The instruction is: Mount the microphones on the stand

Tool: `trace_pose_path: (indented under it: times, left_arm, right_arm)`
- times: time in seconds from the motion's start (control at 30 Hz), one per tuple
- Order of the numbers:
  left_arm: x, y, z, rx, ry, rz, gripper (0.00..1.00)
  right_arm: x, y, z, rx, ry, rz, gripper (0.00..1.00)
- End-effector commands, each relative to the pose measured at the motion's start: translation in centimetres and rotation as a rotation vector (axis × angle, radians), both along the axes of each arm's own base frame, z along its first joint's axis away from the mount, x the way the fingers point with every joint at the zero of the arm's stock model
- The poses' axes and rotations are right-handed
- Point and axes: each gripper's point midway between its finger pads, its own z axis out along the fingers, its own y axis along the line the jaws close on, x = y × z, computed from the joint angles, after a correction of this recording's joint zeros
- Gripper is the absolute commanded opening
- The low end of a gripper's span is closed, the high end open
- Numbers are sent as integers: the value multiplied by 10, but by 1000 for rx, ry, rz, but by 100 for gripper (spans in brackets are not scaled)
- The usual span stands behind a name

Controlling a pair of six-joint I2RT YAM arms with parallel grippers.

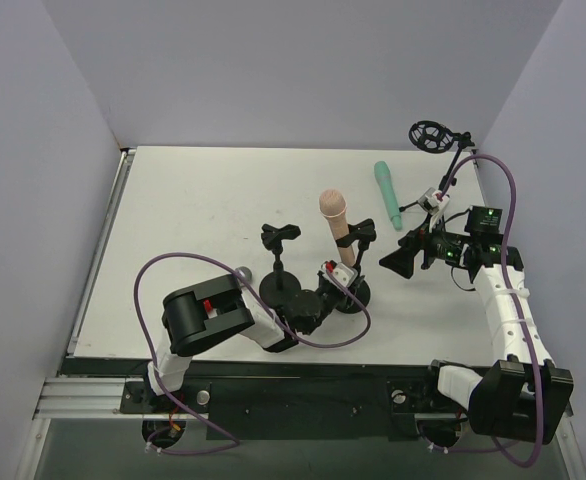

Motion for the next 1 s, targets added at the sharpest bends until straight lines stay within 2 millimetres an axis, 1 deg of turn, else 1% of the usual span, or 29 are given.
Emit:
trace_pose_path:
  times: [0.0, 0.27, 0.4, 0.47, 0.5, 0.53, 0.57, 0.6, 0.73, 0.77, 0.8, 0.83, 0.87, 0.9, 0.93, 0.97]
  left_arm:
    - [2, -7, 50, -179, -78, -8, 53]
    - [1, -9, 61, -201, -89, -7, 52]
    - [1, -11, 63, -204, -90, -8, 47]
    - [1, -12, 62, -201, -89, -10, 36]
    - [1, -12, 61, -198, -90, -13, 32]
    - [0, -12, 61, -197, -90, -14, 20]
    - [1, -10, 60, -175, -108, -11, 14]
    - [-1, -10, 61, -171, -113, -17, 0]
    - [-6, -7, 72, -170, -139, -40, 0]
    - [-6, -5, 79, -178, -149, -47, 0]
    - [-9, -6, 81, -172, -151, -71, 0]
    - [-8, -3, 92, -184, -159, -74, 0]
    - [-6, -3, 92, -174, -153, -96, 0]
    - [-7, -1, 102, -178, -150, -113, 0]
    - [0, 2, 104, -180, -141, -124, 0]
    - [-3, 1, 116, -204, -130, -163, 0]
  right_arm:
    - [-3, 4, 4, 27, -10, 33, 97]
    - [-2, 4, 3, 26, -6, 32, 97]
    - [-2, 3, 2, 25, -3, 31, 97]
    - [-2, 3, 2, 26, -2, 31, 97]
    - [-2, 3, 2, 26, -2, 29, 97]
    - [-2, 3, 2, 24, -2, 28, 97]
    - [-2, 3, 2, 25, 0, 28, 97]
    - [-2, 3, 2, 24, -2, 28, 97]
    - [-2, 3, 2, 24, -3, 29, 97]
    - [-2, 3, 2, 24, -1, 30, 97]
    - [-3, 3, 1, 24, -1, 31, 97]
    - [-2, 2, 2, 20, -4, 30, 97]
    - [-3, 3, 2, 20, -4, 31, 97]
    - [-3, 3, 1, 18, -3, 33, 97]
    - [-3, 2, 2, 18, -3, 33, 97]
    - [-3, 2, 2, 16, -5, 35, 97]
